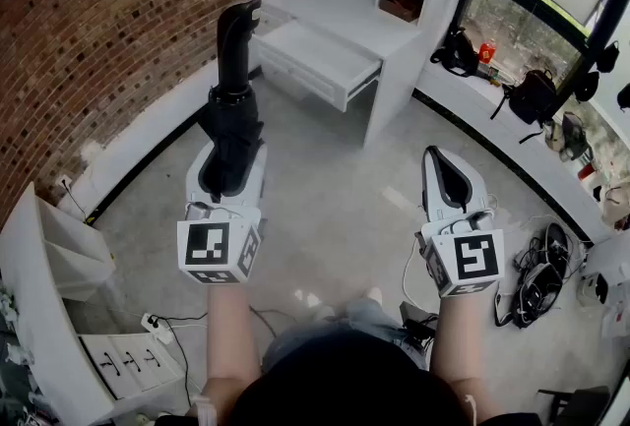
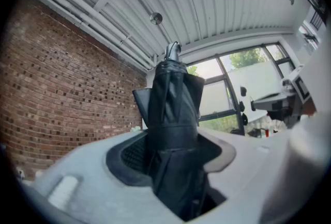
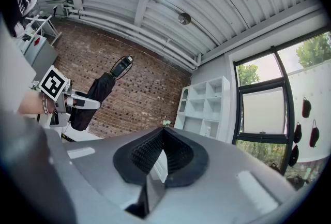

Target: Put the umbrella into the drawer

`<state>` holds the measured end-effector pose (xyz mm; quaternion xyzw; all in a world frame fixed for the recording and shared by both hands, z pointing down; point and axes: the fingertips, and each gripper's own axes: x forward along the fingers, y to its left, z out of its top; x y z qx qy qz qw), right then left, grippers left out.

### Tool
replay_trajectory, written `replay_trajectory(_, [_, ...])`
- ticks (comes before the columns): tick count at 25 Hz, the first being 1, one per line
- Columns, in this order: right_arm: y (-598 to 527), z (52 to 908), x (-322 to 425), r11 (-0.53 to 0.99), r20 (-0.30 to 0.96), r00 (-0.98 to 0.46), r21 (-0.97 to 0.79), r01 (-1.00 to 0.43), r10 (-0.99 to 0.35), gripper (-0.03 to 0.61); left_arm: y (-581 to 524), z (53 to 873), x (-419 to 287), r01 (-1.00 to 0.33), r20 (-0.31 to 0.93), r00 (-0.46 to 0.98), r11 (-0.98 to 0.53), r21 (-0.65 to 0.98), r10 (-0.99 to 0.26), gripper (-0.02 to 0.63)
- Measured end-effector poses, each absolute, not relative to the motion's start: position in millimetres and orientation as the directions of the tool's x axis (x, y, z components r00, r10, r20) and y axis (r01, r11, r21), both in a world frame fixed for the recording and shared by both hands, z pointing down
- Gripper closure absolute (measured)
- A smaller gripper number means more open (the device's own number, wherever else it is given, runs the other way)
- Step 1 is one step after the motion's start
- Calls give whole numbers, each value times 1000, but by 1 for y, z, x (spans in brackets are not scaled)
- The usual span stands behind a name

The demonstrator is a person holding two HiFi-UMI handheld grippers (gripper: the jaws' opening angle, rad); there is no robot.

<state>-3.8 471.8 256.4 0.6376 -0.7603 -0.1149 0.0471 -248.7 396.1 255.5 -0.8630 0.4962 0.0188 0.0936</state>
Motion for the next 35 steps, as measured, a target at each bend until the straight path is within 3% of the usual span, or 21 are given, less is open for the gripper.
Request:
replay_trajectory(18, [461,269,9,163,-64,-183,235,-958,-981,575,387,270,-232,-845,-128,530,-510,-160,-838,377])
replay_trajectory(35, [273,281,91,225,-51,-239,197,-954,-970,575,219,269,-169,-878,-123,477,-466,-107,-870,377])
